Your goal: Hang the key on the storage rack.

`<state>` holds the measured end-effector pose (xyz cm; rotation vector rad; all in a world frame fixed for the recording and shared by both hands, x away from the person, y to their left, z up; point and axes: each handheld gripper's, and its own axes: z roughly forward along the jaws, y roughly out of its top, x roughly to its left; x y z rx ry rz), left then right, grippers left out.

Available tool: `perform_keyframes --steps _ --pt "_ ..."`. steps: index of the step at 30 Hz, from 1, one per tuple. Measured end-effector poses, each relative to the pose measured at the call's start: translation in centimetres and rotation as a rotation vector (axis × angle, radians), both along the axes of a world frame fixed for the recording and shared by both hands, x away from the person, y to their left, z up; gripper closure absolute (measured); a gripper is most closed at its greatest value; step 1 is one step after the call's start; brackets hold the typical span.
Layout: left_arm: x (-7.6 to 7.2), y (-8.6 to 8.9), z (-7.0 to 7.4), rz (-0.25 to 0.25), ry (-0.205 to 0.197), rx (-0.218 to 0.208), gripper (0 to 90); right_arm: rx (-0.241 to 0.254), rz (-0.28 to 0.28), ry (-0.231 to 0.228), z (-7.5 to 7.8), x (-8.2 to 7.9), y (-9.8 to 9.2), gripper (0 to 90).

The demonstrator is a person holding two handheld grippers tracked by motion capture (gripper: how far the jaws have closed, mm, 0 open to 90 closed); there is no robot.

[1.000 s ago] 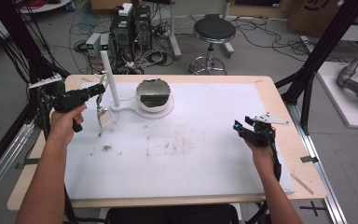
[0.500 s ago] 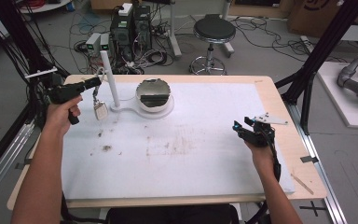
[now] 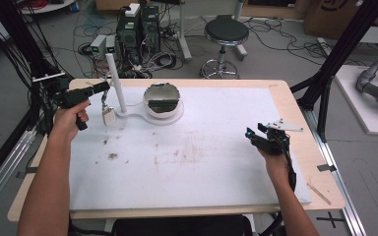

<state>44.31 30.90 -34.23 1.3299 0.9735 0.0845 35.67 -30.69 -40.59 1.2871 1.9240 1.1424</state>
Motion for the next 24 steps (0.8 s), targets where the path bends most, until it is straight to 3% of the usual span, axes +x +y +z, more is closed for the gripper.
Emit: perform_keyframes --steps 15,20,24 --pt "0.28 -0.12 -0.09 0.047 0.005 -0.013 74.1 -0.002 0.011 0.0 0.01 -0.1 0.18 48.9" --pt "0.44 -0.34 -0.24 0.07 0.02 0.009 73.7 -0.002 0.014 0.001 0.01 -0.11 0.21 48.9" --pt "0.42 -0.54 -0.25 0.096 0.029 0.055 71.2 -0.001 0.014 0.001 0.01 -0.1 0.22 48.9"
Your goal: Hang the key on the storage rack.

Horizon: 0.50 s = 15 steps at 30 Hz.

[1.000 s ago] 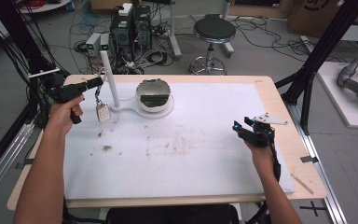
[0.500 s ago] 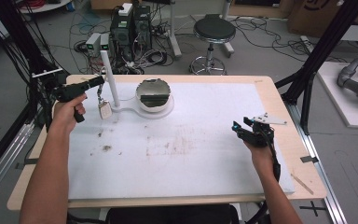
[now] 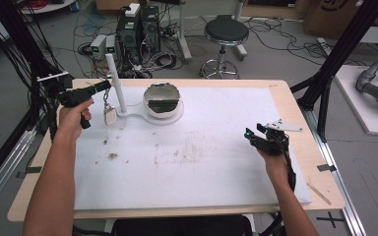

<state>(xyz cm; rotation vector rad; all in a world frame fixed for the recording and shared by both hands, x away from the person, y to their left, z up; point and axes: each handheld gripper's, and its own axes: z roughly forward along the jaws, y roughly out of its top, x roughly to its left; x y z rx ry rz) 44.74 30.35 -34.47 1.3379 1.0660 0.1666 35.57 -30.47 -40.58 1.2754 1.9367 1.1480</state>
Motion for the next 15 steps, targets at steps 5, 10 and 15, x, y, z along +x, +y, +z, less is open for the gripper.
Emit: perform_keyframes --steps 5,10,15 --pt "-0.6 -0.2 0.4 0.053 -0.028 0.056 64.7 0.001 -0.002 -0.004 0.1 -0.1 0.0 48.9" --pt "-1.7 0.1 0.8 0.095 -0.085 0.114 59.2 0.0 -0.004 -0.009 0.2 -0.1 -0.2 48.9" --pt "-4.1 -0.2 0.5 0.139 -0.158 0.176 51.8 -0.008 -0.007 -0.02 0.5 -0.2 -0.2 48.1"
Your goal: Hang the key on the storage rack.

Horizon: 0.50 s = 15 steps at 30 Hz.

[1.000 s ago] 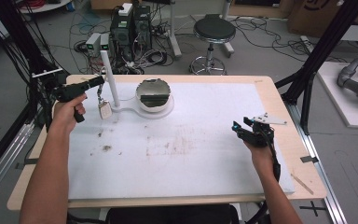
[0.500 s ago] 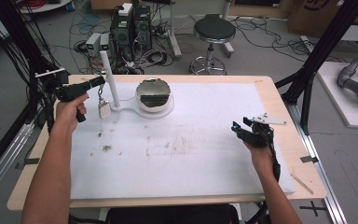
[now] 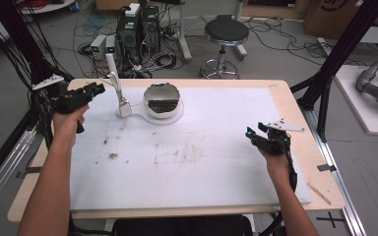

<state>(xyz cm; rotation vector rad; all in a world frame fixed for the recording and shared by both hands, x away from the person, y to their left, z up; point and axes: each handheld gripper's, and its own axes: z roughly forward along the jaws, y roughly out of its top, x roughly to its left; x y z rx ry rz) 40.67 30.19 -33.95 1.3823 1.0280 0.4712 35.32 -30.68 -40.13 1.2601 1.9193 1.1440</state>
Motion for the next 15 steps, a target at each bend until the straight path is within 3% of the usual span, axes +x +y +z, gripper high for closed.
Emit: perform_keyframes --steps 5,8,11,15 --pt "-2.7 -1.3 -1.1 0.01 -0.067 0.083 34.5 -0.032 0.001 -0.021 0.2 -0.2 0.0 42.2" --pt "-4.1 -2.5 -1.7 0.006 -0.08 0.126 18.6 -0.065 0.002 -0.043 0.3 -0.3 0.1 34.7" --pt "-5.2 -3.5 -2.4 -0.019 -0.095 0.156 18.5 -0.063 0.008 -0.044 0.3 -0.3 0.0 29.2" --pt "-6.3 -4.7 -3.4 -0.034 -0.09 0.21 18.6 -0.1 0.029 -0.054 0.3 -0.3 0.1 25.0"
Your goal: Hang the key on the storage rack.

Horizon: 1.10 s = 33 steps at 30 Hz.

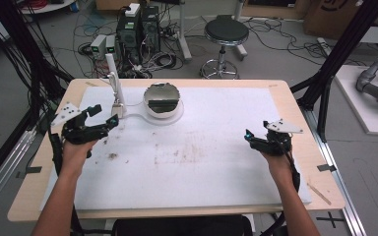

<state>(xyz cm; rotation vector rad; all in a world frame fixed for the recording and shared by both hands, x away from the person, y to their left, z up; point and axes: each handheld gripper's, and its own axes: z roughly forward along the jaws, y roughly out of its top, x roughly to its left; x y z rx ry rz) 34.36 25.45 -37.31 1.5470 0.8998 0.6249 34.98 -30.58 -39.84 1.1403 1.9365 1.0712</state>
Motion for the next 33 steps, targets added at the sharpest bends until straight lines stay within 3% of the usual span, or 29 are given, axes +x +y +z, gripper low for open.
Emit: perform_keyframes --steps 6,12,25,33 --pt "-0.5 -0.9 -1.5 -0.006 0.031 0.029 18.6 -0.005 0.059 0.037 -0.4 -0.1 -0.4 21.7" --pt "-1.0 -1.5 -2.3 0.001 0.041 0.027 18.6 0.0 0.11 0.067 -0.6 -0.2 -0.6 21.7" --pt "-1.3 -2.4 -3.0 -0.012 0.059 0.046 18.6 -0.002 0.11 0.077 -0.8 -0.3 -0.3 21.7" --pt "-1.4 -2.3 -2.8 -0.002 0.054 0.037 18.6 -0.004 0.108 0.077 -0.7 -0.5 0.0 21.7"
